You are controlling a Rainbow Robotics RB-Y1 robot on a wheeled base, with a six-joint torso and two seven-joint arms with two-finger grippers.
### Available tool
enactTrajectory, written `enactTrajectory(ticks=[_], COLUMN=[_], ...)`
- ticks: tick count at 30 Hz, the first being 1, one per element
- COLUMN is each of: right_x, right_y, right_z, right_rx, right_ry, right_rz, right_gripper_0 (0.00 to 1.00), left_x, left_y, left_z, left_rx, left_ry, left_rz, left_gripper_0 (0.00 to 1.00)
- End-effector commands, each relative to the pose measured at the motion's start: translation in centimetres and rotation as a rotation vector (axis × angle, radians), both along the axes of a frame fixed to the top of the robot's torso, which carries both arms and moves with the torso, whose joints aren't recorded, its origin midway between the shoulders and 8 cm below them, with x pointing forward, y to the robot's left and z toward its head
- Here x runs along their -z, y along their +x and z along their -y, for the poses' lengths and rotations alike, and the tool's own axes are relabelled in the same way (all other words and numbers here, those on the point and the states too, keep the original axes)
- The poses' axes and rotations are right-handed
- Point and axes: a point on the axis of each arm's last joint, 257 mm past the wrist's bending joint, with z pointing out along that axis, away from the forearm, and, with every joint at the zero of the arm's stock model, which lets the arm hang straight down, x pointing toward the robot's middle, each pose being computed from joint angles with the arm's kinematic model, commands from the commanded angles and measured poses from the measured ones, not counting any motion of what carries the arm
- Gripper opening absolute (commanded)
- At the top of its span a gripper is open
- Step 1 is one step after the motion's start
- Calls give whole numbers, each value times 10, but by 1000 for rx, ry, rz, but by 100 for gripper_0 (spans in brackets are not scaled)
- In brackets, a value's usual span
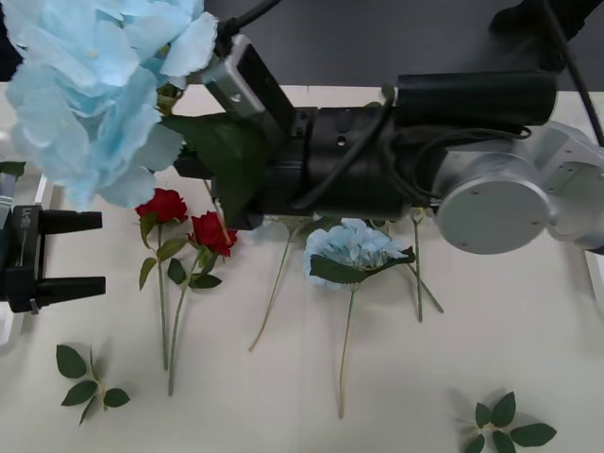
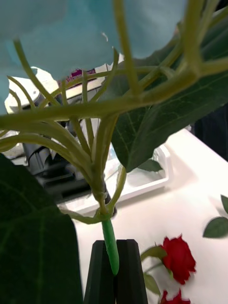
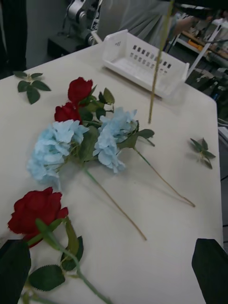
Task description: Put the red flowers into the right box and the blue flowers into the left box
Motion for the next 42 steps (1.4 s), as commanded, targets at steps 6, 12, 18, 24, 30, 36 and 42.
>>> enactTrajectory(ticks=[6,12,18,24,30,36,42], right_x=[-27,-25,-5,5,9,9,9], right_y=[-16,-22,-26,-28,-29,-29,-29], right_z=[-47,-68,-82,-86,-86,-86,-86], right_rx=[-69,-90,-105,-112,-113,-113,-113], right_ry=[57,65,28,11,7,7,7], right_rz=[86,85,76,68,55,55,55], right_gripper_0=[0,0,0,0,0,0,0], left_x=[-7,-5,-10,-15,-15,-12,-11], left_y=[-4,-1,4,8,5,-1,-4], left_z=[36,57,75,84,83,82,80], left_rx=[87,113,130,142,144,145,138], left_ry=[-54,-79,-108,-111,-125,-144,-162], left_rz=[39,38,53,66,61,49,41], left_gripper_0=[100,100,100,100,100,44,1])
